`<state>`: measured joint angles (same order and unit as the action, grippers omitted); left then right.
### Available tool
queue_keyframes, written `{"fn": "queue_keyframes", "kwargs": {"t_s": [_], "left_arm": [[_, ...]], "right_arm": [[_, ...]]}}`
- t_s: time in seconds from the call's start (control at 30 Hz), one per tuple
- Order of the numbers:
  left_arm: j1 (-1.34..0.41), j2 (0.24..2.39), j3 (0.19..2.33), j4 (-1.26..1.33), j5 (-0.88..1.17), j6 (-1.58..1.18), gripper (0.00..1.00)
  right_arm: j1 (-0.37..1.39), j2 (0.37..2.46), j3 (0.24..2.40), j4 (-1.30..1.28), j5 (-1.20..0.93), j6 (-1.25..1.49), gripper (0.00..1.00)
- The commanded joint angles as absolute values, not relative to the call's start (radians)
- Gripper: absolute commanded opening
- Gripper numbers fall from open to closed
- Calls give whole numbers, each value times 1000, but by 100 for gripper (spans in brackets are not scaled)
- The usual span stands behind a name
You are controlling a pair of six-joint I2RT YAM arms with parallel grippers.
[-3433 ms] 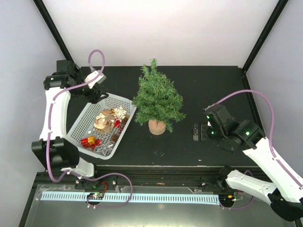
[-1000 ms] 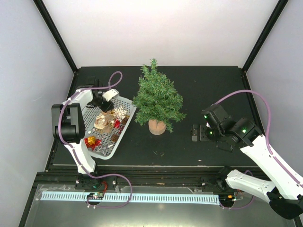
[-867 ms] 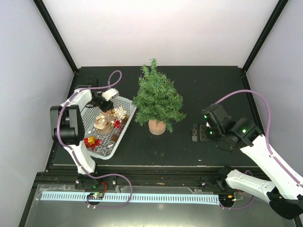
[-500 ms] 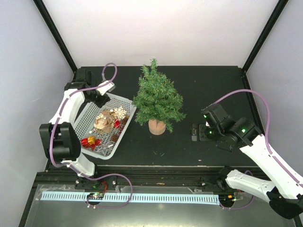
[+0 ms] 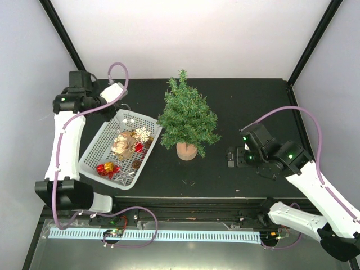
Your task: Decorate the small christmas tree
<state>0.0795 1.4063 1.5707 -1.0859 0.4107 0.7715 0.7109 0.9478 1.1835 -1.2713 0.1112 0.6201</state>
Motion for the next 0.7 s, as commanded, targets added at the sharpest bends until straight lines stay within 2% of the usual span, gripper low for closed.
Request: {"fn": "queue_keyframes", "kwargs": {"t_s": [0.0,0.33,0.67], "left_arm": [[117,1368,1738,-1242,512,763,2],[226,1391,2059,-1515,836,677,2],[243,1347,2261,-1551,804,560,2]], "right_arm": [[705,929,1192,-1254,141,593,100],[705,918,1229,-1261,169,594,100],[704,795,1327,-1315,193,538,100]]}}
